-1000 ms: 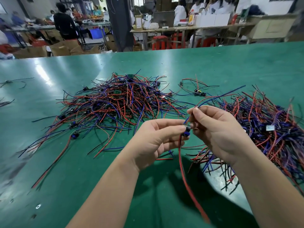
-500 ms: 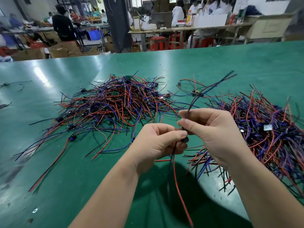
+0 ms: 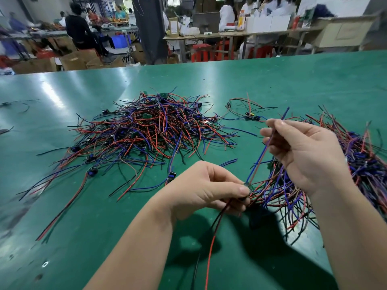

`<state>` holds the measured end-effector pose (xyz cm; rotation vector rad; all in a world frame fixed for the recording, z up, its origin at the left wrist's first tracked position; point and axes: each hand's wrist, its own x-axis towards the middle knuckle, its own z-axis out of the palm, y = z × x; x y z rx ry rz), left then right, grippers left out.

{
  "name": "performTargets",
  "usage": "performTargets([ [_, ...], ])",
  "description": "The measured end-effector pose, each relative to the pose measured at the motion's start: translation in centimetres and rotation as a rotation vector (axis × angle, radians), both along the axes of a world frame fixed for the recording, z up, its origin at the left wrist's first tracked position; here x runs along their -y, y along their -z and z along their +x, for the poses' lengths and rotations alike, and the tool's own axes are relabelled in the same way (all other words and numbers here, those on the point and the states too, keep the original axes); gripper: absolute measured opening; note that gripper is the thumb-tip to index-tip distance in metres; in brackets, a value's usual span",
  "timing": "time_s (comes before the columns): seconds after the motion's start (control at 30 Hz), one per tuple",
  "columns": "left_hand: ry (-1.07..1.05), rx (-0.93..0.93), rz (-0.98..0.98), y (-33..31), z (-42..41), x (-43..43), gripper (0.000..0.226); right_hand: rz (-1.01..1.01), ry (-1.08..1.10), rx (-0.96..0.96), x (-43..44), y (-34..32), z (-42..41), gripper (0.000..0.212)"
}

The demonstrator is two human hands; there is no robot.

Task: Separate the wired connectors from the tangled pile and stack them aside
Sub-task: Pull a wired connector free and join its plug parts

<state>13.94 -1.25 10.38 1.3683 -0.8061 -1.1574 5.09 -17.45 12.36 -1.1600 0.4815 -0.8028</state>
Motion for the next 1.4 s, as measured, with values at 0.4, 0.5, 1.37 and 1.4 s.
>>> performTargets([
  [0.4, -0.169, 0.160, 0.066, 0.6, 0.0, 0.7, 0.018, -0.173, -0.342, -0.252, -1.6, 1.3, 0.3, 0.022],
  [0.5, -0.076, 0.109, 0.084, 0.7, -0.4, 0.7, 0.019, -0.088, -0.217, -0.211, -0.1, 0.7, 0.0, 0.010],
  [1.37, -0.341, -0.507, -0.418, -0.4, 1.3, 0.8, 0.039, -0.228, -0.428, -0.212, -0.9, 1.5, 0.2, 0.015],
  [1.4, -0.365, -0.523, -0.410, -0.4, 1.3, 0.8, 0.033, -0.270, -0.464, -0.180, -1.2, 1.6, 0.3, 0.021],
])
